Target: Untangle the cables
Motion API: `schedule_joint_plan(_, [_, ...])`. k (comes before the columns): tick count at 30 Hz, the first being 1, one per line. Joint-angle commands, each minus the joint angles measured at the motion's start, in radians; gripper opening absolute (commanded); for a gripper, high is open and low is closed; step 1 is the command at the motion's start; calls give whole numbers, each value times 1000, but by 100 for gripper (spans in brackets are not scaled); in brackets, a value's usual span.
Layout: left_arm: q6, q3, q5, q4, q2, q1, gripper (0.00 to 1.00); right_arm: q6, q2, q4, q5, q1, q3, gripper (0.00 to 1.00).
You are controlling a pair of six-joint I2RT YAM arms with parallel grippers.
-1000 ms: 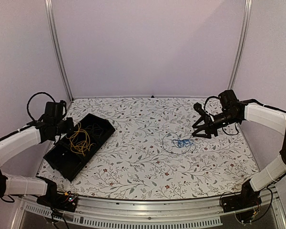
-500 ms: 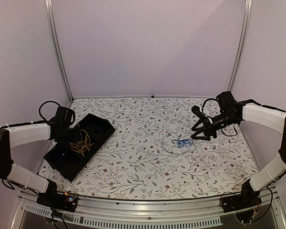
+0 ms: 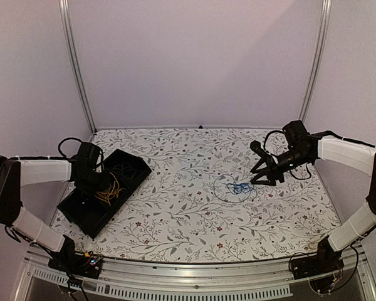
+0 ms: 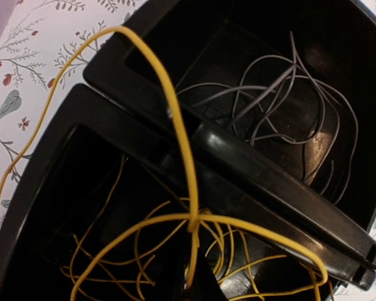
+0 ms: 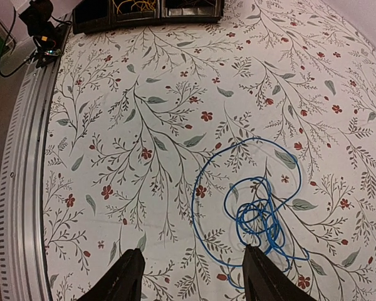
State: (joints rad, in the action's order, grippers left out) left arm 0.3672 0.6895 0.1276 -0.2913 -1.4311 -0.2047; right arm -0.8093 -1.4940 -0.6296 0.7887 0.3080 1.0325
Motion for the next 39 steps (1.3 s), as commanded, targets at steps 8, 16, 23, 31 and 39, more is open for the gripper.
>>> schedule_joint_plan(8, [38,164,-76,-219,299,8,51,-12,-14,-18,-16,21,-6,58])
schedule_joint_plan(16, [7,202,-10,-258,278,154,60,-20,-26,-31,-34,43,0,58])
schedule_joint_plan(23, [88,149,-212,-99,167,321,56,-22,-12,-32,-36,42,-5,58])
schedule_joint_plan(31, [123,122,-334,-44,67,408,42,-23,-17,-33,-44,43,-5,58])
schedule_joint_plan(39, [127,73,-431,31,14,450,32,-27,-46,-44,-56,49,2,58])
